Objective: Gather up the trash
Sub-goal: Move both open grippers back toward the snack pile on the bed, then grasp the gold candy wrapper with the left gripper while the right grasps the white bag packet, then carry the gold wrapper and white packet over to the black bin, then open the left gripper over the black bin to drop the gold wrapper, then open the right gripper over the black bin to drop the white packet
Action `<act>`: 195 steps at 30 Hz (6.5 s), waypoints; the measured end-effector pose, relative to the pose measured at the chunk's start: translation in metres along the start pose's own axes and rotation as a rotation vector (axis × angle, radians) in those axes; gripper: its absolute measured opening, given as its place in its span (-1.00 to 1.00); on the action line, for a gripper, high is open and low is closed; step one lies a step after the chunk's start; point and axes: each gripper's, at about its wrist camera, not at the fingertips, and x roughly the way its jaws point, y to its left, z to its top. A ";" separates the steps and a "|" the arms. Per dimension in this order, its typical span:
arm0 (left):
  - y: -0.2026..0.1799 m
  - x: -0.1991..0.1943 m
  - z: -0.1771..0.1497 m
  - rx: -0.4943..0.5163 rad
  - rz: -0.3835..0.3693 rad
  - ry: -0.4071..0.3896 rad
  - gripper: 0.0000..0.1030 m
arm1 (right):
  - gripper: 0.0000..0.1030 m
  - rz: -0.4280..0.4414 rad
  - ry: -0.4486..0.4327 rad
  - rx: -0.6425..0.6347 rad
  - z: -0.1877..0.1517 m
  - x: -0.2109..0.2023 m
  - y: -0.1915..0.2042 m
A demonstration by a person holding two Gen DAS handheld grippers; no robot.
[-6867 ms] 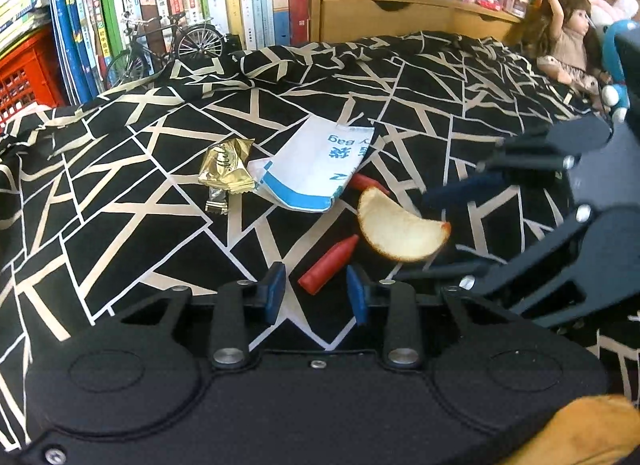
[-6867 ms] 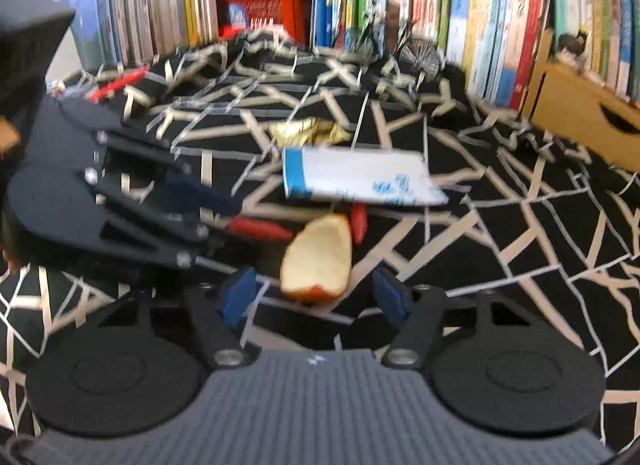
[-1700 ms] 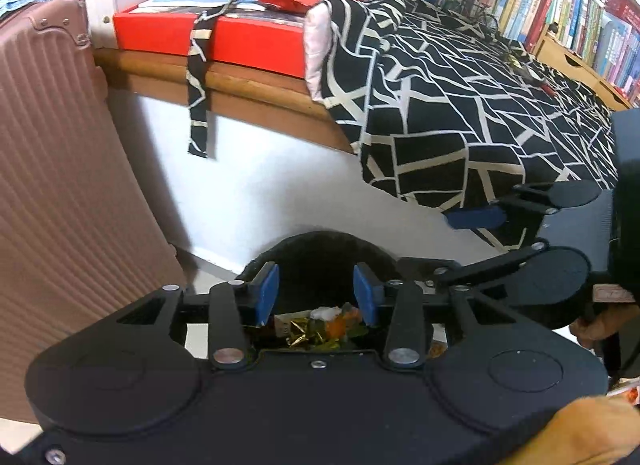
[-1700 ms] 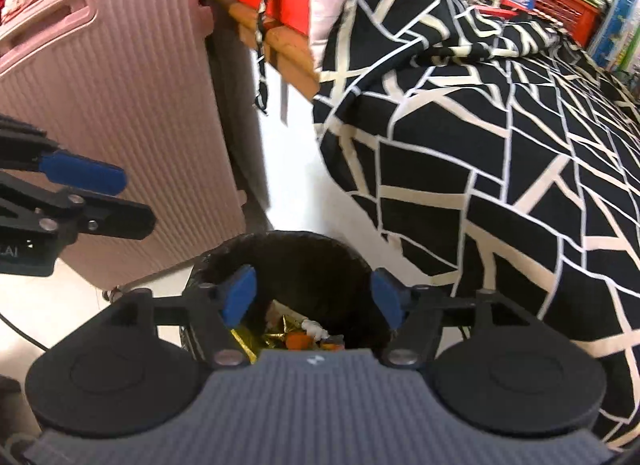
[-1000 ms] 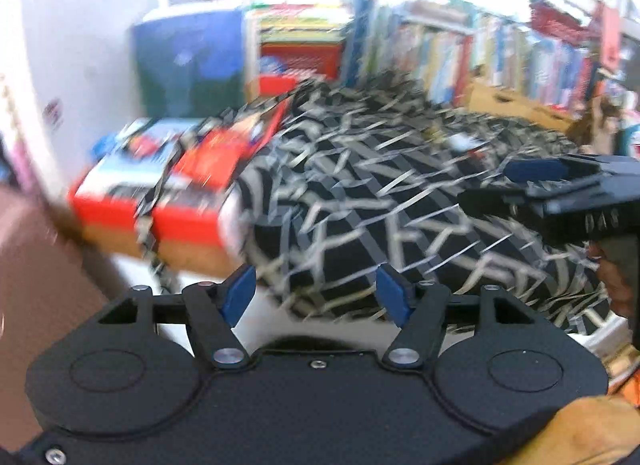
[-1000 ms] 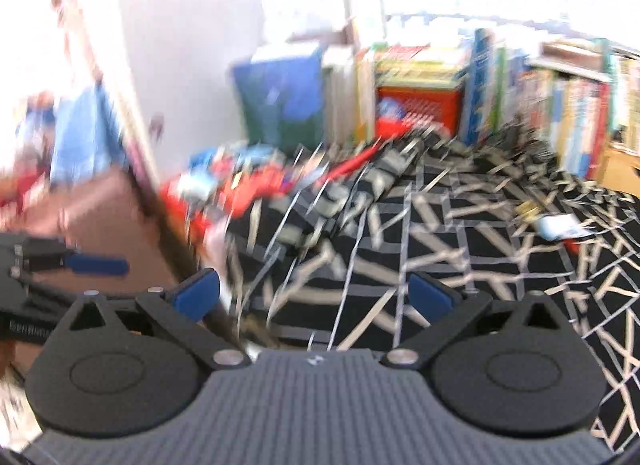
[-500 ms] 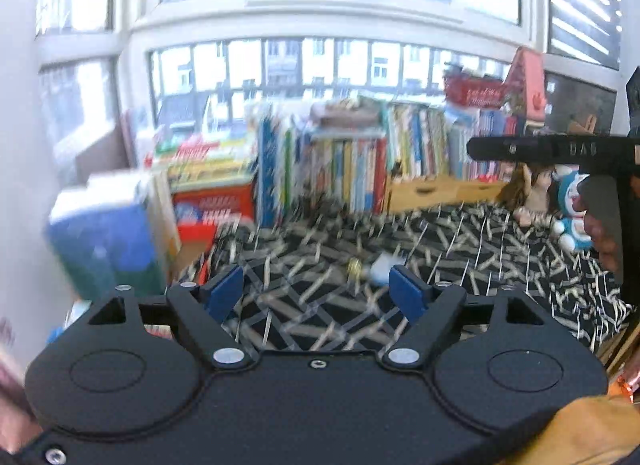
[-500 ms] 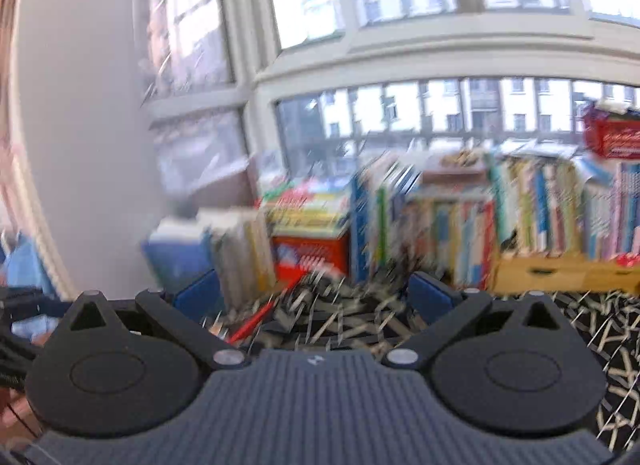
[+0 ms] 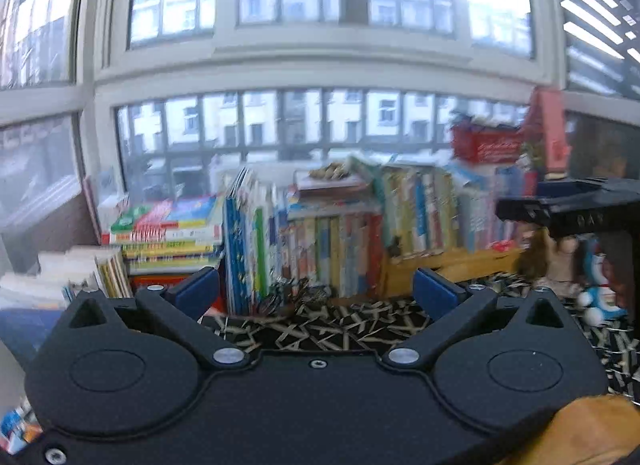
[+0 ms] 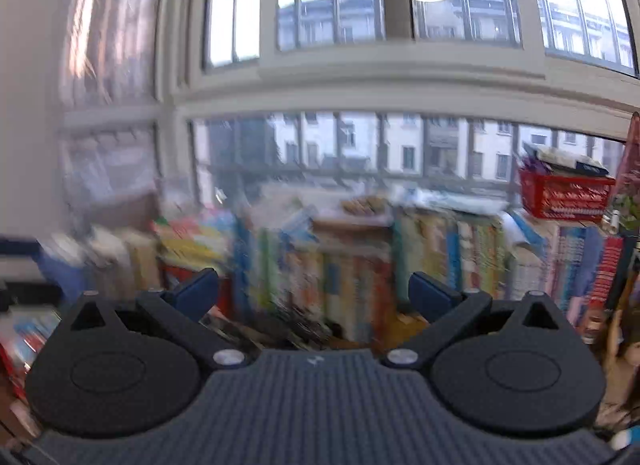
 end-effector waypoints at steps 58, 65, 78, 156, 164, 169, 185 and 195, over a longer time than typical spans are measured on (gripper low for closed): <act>-0.009 0.262 -0.175 -0.130 0.157 0.332 -0.52 | -0.81 0.285 0.530 0.174 -0.230 0.267 -0.010; -0.007 0.223 -0.181 -0.179 0.179 0.298 -0.52 | -0.94 0.284 0.404 0.116 -0.207 0.243 -0.009; -0.002 0.163 -0.170 -0.194 0.211 0.209 -0.52 | -0.94 0.340 0.302 0.156 -0.179 0.173 0.011; 0.161 -0.122 -0.420 -0.304 0.220 0.493 0.34 | -0.93 0.450 0.452 0.024 -0.272 -0.082 0.323; 0.168 -0.123 -0.421 -0.319 0.242 0.491 0.45 | -0.92 0.421 0.462 0.019 -0.278 -0.078 0.324; 0.178 -0.135 -0.425 -0.364 0.263 0.485 0.48 | -0.92 0.424 0.472 0.017 -0.282 -0.073 0.328; 0.195 -0.170 -0.430 -0.418 0.333 0.479 0.48 | -0.88 0.450 0.511 -0.141 -0.307 -0.034 0.376; 0.201 -0.183 -0.429 -0.436 0.355 0.469 0.48 | 0.02 0.403 0.488 -0.147 -0.307 -0.033 0.374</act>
